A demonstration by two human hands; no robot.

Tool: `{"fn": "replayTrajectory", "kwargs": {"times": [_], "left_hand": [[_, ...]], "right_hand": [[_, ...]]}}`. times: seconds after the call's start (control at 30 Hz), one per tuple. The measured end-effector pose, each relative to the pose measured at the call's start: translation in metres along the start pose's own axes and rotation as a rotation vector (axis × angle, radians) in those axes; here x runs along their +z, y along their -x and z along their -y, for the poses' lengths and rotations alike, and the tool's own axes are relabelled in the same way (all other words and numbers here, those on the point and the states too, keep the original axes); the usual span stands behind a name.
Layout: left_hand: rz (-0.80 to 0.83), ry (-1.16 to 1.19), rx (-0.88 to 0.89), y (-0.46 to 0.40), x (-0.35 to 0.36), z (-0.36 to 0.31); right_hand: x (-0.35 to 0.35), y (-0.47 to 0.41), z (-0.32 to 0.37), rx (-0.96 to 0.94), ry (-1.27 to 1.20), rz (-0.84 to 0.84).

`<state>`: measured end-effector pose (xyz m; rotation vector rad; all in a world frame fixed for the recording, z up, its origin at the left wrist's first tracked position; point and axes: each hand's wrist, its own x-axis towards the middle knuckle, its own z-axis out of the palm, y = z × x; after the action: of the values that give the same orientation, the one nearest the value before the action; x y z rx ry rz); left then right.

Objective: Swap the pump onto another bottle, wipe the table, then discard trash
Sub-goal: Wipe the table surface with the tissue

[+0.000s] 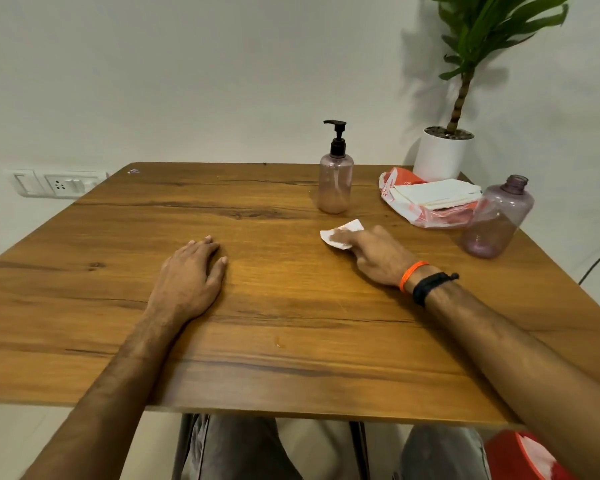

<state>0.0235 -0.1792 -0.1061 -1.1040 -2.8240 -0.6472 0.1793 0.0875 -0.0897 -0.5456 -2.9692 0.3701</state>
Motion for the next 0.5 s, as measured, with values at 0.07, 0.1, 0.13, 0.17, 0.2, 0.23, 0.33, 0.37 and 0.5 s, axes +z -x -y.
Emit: {"fn": "replayTrajectory", "kwargs": {"times": [0.07, 0.1, 0.13, 0.17, 0.2, 0.23, 0.33, 0.37, 0.5], "left_hand": [[0.010, 0.002, 0.002, 0.000, -0.001, 0.000], [0.014, 0.004, 0.003, 0.000, -0.001, 0.000], [0.016, 0.005, 0.004, 0.001, -0.002, -0.001], [0.016, 0.006, 0.005, 0.001, -0.002, -0.001], [0.016, 0.007, 0.005, 0.001, -0.002, -0.001], [0.015, 0.005, 0.004, 0.002, -0.002, -0.002], [0.015, -0.005, 0.002, 0.001, -0.002, -0.003], [0.017, -0.007, 0.003, 0.001, -0.002, -0.003], [0.016, -0.005, 0.012, 0.001, -0.001, -0.001]], "right_hand": [[0.006, 0.019, 0.013, -0.094, -0.024, 0.032], [0.009, 0.030, 0.020, -0.154, -0.049, 0.051], [0.013, 0.042, 0.028, -0.215, -0.086, 0.066], [0.015, 0.054, 0.037, -0.273, -0.129, 0.079], [0.017, 0.063, 0.044, -0.327, -0.178, 0.090], [0.017, 0.070, 0.049, -0.366, -0.233, 0.099], [0.004, 0.067, 0.051, -0.291, -0.462, 0.063], [-0.002, 0.060, 0.046, -0.226, -0.559, 0.026], [-0.025, 0.021, 0.019, -0.025, -0.485, -0.244]]}}
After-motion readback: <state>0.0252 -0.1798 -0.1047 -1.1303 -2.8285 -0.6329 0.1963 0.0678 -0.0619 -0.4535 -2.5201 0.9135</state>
